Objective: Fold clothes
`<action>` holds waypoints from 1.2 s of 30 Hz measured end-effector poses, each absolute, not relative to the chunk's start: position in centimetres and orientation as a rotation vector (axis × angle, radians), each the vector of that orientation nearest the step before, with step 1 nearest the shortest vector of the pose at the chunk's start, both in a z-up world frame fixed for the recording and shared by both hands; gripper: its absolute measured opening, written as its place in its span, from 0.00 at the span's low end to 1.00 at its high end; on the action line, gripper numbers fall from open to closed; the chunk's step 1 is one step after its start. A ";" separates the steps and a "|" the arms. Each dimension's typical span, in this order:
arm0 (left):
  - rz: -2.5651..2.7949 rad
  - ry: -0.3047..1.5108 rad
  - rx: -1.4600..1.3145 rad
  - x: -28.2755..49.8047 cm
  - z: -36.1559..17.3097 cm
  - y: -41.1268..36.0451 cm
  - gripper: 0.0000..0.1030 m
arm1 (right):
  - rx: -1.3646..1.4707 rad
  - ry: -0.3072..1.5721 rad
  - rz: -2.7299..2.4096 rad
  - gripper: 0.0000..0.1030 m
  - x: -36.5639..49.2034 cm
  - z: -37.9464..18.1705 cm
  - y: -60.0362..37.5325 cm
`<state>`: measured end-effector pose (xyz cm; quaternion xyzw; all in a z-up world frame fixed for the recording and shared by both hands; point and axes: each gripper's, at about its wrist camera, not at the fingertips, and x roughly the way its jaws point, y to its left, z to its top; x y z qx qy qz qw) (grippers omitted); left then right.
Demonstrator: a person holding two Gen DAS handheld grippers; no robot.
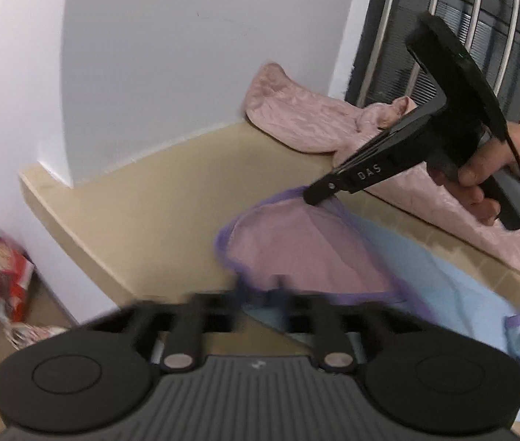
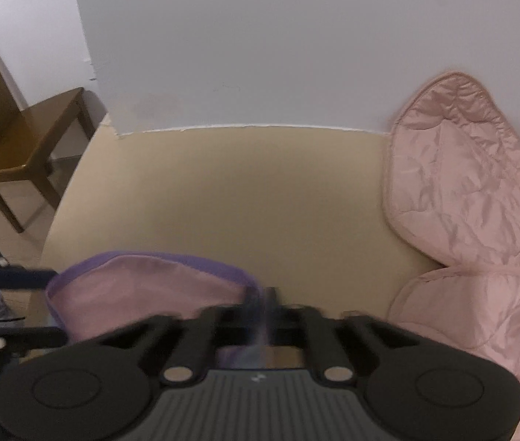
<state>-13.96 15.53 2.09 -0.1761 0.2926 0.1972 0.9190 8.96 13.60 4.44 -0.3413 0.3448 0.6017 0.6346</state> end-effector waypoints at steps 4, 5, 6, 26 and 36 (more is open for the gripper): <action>0.394 0.524 -0.366 -12.8 2.8 16.9 0.03 | -0.749 0.692 1.339 0.02 9.0 5.0 12.3; 0.370 0.515 -0.346 -11.6 3.3 17.1 0.03 | -0.705 0.665 1.312 0.02 9.6 5.6 11.5; 0.347 0.506 -0.325 -10.3 3.8 17.2 0.03 | -0.662 0.641 1.281 0.02 10.2 6.2 10.6; -0.136 0.521 -0.110 5.9 8.0 9.3 0.56 | -0.086 0.667 0.297 0.22 21.2 9.2 -16.5; -0.427 0.634 -0.190 -5.9 3.4 5.6 0.64 | 0.058 0.722 0.736 0.28 2.7 5.9 -19.8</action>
